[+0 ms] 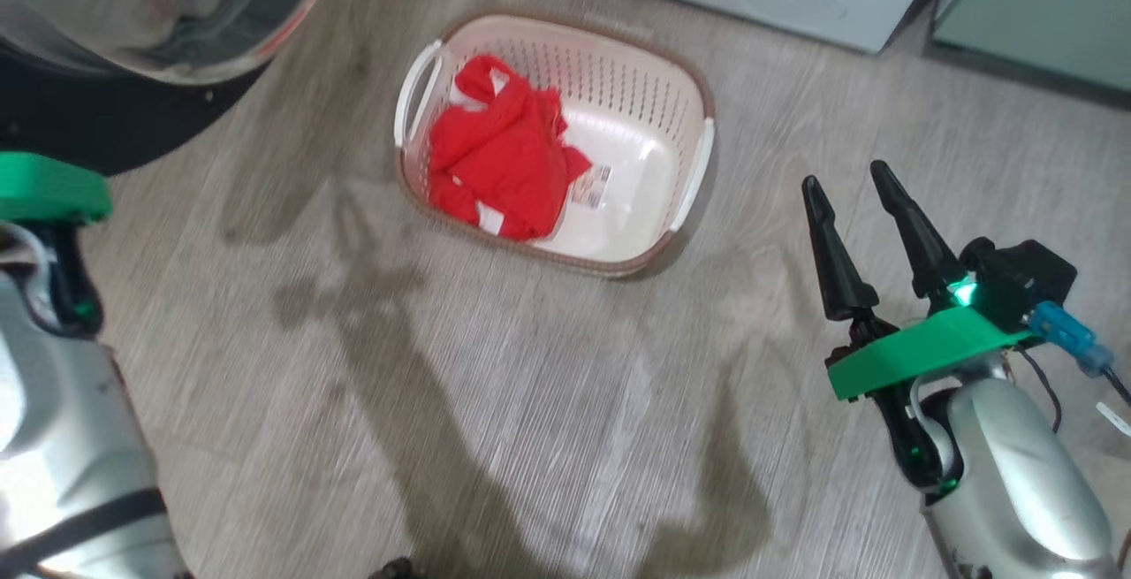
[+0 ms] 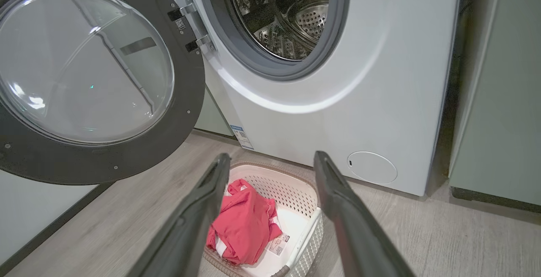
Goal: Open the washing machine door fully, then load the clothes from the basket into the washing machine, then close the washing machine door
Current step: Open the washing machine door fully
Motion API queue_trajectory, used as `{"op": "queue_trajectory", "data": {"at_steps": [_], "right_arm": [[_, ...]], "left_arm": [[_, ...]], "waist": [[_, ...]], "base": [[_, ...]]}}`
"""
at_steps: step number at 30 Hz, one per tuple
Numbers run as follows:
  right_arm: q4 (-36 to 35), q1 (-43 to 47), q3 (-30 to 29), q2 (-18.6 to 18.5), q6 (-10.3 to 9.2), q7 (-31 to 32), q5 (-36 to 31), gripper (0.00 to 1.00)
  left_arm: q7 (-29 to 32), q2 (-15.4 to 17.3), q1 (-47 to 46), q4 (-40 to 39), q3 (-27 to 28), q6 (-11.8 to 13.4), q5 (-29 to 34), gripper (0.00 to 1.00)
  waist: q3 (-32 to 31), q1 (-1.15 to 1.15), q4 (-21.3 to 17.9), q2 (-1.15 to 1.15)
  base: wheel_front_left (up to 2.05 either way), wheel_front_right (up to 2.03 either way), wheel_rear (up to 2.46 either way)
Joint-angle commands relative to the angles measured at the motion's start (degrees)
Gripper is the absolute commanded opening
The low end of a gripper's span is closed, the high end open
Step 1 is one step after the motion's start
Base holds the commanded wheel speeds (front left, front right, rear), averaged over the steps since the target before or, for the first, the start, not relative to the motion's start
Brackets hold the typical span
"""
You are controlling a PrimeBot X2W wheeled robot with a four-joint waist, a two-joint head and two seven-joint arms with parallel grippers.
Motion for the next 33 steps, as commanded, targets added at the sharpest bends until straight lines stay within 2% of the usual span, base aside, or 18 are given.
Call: {"op": "queue_trajectory", "data": {"at_steps": [1, 8, 19, 27, 33], "right_arm": [[-1.1, 0.2, 1.3, 1.0, 0.00, -0.7, 0.5, 1.00], [1.5, 0.7, 0.5, 2.0, 0.00, -1.2, 1.6, 1.00], [0.4, 4.6, -1.8, 3.6, 0.00, -1.3, 1.3, 1.00], [-1.5, 7.7, -3.1, 4.3, 0.00, -1.3, 0.9, 1.00], [-3.2, 9.3, -4.0, 4.4, 0.00, -1.3, 0.4, 1.00]], "left_arm": [[-0.3, 2.3, 0.8, -2.6, 0.0, -0.1, 0.5, 0.00], [-0.3, 1.8, 5.9, -3.9, -6.6, -0.1, 0.6, 0.00], [-0.3, 0.6, 16.0, -7.9, -15.6, -0.1, -1.1, 0.00], [-0.3, 0.1, 22.9, -11.6, -19.9, 0.0, -3.8, 0.00], [-0.3, 0.1, 27.0, -16.2, -21.9, 1.3, -8.7, 0.00]], "waist": [[-2.3, 0.00, -0.7, 0.00], [-7.9, 0.00, -2.7, 0.00], [-17.4, 0.00, -8.9, 0.00], [-21.0, 0.00, -14.1, 0.00], [-21.4, 0.00, -17.6, 0.00]], "base": [[0.00, 0.00, 0.00], [0.00, 0.00, 0.00], [0.00, 0.00, 0.00], [0.00, 0.00, 0.00], [0.00, 0.00, 0.00]]}}
